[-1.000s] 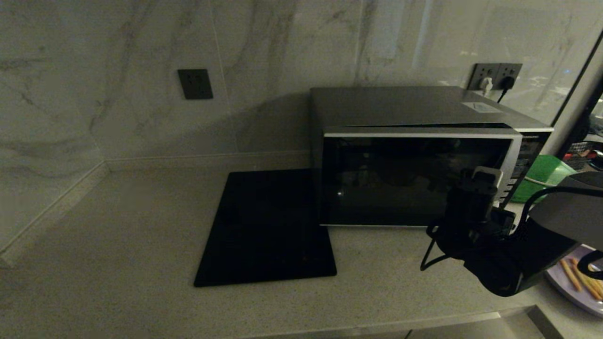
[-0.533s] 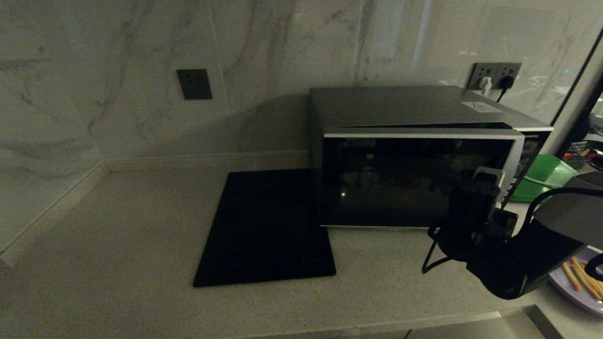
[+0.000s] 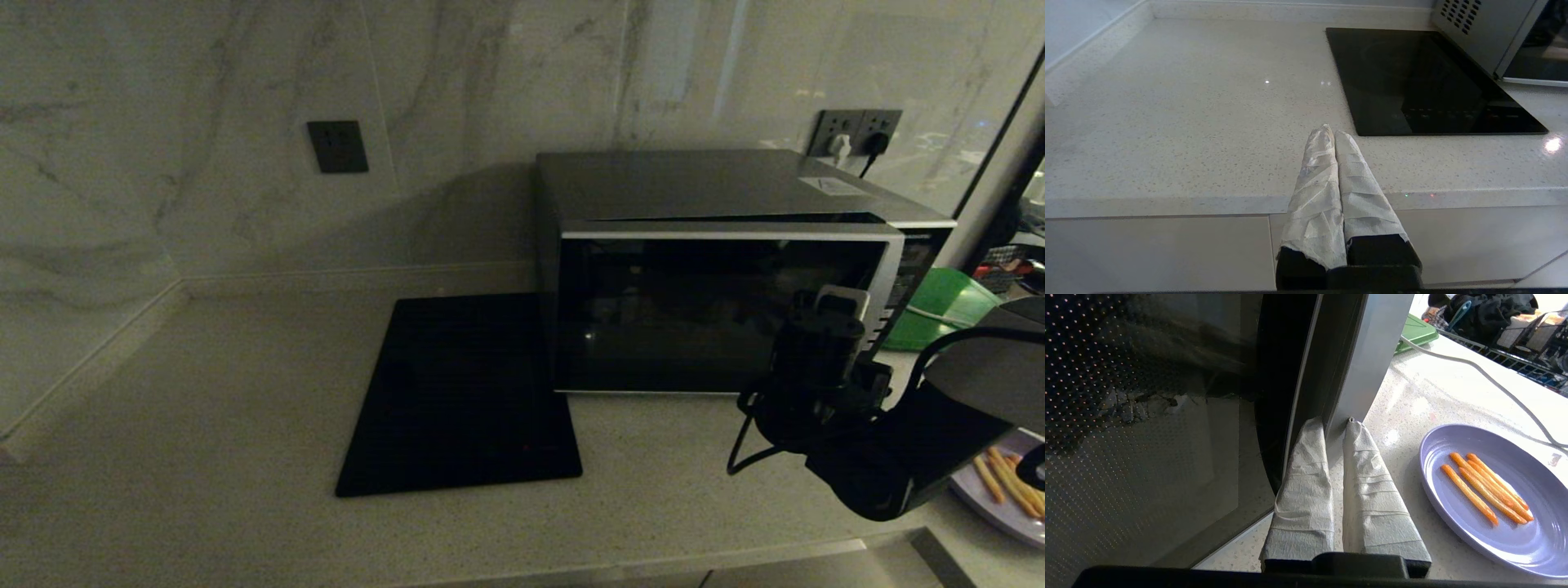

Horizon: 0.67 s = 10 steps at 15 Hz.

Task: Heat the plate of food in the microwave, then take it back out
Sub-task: Open the microwave oven

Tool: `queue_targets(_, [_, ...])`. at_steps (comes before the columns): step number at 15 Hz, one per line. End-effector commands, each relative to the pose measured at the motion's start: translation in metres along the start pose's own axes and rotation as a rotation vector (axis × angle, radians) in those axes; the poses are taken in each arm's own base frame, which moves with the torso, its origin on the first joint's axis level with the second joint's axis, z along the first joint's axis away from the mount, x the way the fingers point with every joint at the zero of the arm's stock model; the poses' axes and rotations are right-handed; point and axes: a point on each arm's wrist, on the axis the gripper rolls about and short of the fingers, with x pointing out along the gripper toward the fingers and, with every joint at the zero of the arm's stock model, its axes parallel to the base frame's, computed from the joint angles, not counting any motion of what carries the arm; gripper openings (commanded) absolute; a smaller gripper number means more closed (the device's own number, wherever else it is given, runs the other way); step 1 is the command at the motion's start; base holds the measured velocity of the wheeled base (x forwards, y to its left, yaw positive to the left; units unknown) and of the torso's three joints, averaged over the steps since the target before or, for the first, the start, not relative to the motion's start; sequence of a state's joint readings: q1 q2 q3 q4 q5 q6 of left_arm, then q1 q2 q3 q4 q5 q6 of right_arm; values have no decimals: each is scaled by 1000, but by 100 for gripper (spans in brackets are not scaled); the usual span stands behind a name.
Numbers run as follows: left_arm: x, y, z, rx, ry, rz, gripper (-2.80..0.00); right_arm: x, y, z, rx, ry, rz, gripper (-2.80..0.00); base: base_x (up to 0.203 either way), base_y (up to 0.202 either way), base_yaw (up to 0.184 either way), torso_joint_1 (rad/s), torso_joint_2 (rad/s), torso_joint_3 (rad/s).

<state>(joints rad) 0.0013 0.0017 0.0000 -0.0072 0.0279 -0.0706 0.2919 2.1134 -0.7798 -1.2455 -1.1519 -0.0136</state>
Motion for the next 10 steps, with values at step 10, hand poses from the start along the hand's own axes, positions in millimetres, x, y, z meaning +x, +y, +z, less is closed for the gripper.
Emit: queue_targets(10, [0, 0, 0, -1, -1, 0, -280, -13, 2, 10, 33, -17, 40, 0, 0, 0, 0, 0, 0, 0])
